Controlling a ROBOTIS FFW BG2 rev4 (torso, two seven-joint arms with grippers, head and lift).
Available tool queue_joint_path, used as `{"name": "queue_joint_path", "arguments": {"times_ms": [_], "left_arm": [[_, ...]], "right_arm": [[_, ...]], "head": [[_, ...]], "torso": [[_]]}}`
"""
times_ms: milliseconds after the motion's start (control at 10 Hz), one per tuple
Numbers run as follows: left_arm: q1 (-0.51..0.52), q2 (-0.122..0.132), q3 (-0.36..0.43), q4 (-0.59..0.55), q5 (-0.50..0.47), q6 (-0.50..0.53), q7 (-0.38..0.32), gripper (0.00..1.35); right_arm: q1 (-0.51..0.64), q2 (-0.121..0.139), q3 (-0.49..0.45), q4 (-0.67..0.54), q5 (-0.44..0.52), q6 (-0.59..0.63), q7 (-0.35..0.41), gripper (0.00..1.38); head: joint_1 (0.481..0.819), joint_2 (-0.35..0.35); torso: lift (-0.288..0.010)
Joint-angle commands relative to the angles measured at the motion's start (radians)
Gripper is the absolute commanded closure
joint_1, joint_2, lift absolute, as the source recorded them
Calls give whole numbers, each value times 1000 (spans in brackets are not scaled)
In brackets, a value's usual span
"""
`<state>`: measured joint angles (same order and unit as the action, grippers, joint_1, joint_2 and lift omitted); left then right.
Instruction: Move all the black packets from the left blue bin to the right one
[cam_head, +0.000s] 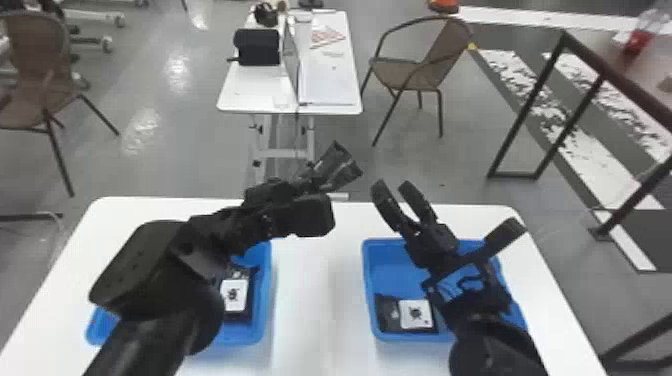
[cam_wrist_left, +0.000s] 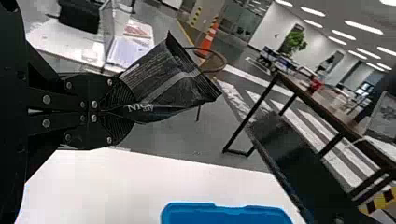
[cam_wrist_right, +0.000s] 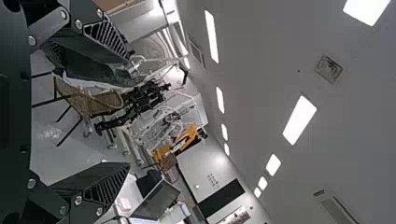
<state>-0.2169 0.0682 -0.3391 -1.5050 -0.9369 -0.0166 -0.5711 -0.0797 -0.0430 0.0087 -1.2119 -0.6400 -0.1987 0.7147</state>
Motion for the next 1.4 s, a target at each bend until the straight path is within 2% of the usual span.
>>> {"name": "queue_joint_path", "arguments": {"times_ms": [0, 100, 300, 400, 500, 600, 1100, 1200, 1300], "left_arm": [[-48, -10, -54, 51, 44, -17, 5, 1211], [-65, -19, -63, 78, 69, -25, 8, 1211], [-81, -21, -78, 101, 96, -34, 8, 1211], [-85, -22, -89, 107, 107, -37, 8, 1211], [-87, -25, -90, 112, 112, -40, 8, 1211], [-85, -27, -90, 114, 118, -40, 8, 1211], [-82, -28, -89, 117, 133, -49, 11, 1210], [-68, -34, -64, 117, 135, -68, 25, 1026], [-36, -44, -15, 114, 135, -68, 28, 611]], "right_arm": [[-37, 0, 13, 31, 10, -1, -1, 249], [-52, 2, 16, 34, 20, -1, -1, 249], [-80, 9, 16, 41, 57, -10, -6, 251], [-92, 9, 17, 57, 69, -11, -6, 401], [-101, 9, 16, 75, 71, -13, -9, 1023], [-94, 12, 16, 75, 66, -21, -40, 1265], [-100, 18, 16, 110, 45, -79, -49, 1274], [-101, 18, 16, 117, 37, -85, -49, 1274], [-106, 18, 10, 123, 28, -100, -55, 1274]], "head": [[695, -136], [695, -154], [695, -166], [693, -167], [689, -171], [689, -175], [691, -193], [690, -194], [689, -194]], "torso": [[0], [0], [0], [0], [0], [0], [0], [0], [0]]}}
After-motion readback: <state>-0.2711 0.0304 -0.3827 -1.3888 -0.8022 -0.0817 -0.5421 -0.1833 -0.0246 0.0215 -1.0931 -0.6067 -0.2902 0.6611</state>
